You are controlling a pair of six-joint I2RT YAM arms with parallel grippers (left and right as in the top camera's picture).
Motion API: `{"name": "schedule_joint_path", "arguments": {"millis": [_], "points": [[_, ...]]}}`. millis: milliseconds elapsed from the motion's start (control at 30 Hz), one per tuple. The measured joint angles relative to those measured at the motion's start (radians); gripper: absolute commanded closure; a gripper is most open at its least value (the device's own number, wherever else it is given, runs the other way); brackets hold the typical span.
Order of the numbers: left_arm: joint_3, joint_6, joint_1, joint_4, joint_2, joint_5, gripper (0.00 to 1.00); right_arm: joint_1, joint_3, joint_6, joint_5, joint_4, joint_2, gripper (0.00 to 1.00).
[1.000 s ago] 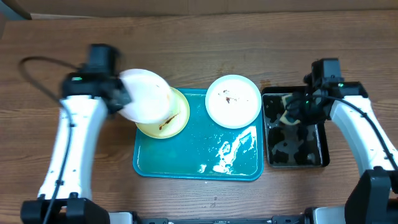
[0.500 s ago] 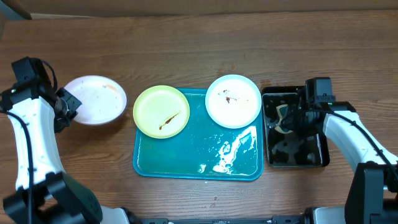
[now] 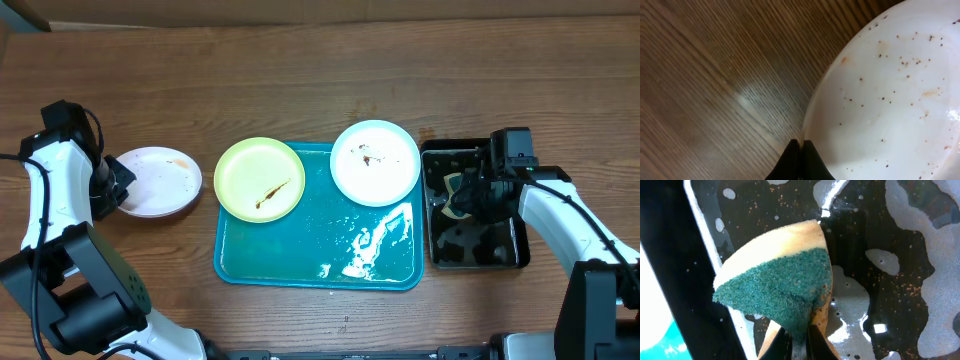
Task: Clean dirty plates on tray and stack at the side
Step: 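Release the plate and move left gripper toward the yellow plate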
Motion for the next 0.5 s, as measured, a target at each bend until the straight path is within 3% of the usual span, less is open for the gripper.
{"name": "schedule_joint_path", "arguments": {"millis": [67, 100, 500], "points": [[0.0, 0.008, 0.0, -0.011, 0.0, -0.002, 0.46, 0.0, 0.0, 0.0, 0.0, -0.001, 0.0, 0.96], [0.0, 0.011, 0.0, -0.017, 0.0, 0.006, 0.39, 0.0, 0.0, -0.001, 0.0, -0.003, 0.0, 0.96], [0.014, 0.151, -0.015, -0.031, -0.047, 0.348, 0.35, 0.0, 0.0, -0.056, 0.03, -0.064, 0.0, 0.96]]}}
